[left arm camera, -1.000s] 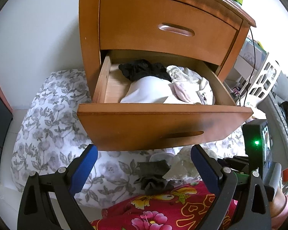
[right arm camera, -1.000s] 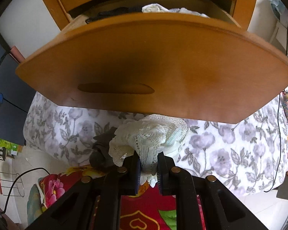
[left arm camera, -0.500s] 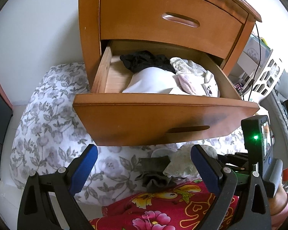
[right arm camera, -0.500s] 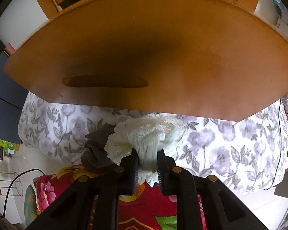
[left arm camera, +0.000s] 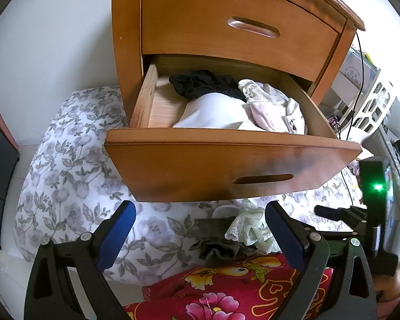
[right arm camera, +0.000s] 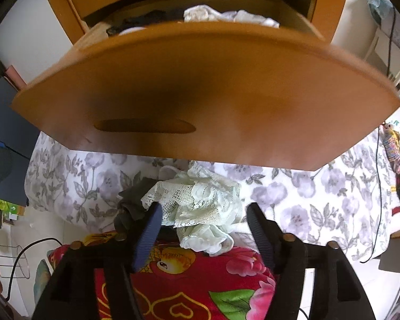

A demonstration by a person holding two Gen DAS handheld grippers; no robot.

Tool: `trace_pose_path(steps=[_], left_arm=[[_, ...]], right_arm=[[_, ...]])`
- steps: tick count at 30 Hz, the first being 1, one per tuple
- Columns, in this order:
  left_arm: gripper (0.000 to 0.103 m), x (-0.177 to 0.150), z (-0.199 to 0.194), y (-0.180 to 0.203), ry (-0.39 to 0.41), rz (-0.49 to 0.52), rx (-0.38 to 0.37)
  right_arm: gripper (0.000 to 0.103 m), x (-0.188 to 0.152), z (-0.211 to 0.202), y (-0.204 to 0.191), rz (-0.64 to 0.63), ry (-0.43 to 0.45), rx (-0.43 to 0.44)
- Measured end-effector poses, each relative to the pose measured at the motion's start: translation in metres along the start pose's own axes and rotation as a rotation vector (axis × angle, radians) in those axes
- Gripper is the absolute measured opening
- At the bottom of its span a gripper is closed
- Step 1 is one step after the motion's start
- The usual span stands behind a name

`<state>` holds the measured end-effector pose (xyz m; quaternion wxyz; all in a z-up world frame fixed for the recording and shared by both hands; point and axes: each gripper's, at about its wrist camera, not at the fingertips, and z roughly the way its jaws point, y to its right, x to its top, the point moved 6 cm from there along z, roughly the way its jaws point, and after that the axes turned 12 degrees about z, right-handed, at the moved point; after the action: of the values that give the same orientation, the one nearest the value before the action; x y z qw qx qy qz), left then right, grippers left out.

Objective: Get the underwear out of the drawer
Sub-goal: 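Lower the lace cloth onto the bedspread and open the right tool, then withdraw the right tool up from the placed lace cloth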

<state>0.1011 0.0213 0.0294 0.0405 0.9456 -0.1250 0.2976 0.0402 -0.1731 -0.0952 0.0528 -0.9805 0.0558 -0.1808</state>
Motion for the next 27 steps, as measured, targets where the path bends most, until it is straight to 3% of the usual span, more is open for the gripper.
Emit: trace_pose_path(steps=[10, 27], left_arm=[[0.098, 0.000, -0.002, -0.002, 0.001, -0.007, 0.010], [0.098, 0.000, -0.003, -0.003, 0.001, -0.004, 0.040]], right_arm=[[0.102, 0.010, -0.036, 0.011, 0.034, 0.110, -0.011], [0.103, 0.021, -0.096, 0.025, 0.074, 0.247, 0.005]])
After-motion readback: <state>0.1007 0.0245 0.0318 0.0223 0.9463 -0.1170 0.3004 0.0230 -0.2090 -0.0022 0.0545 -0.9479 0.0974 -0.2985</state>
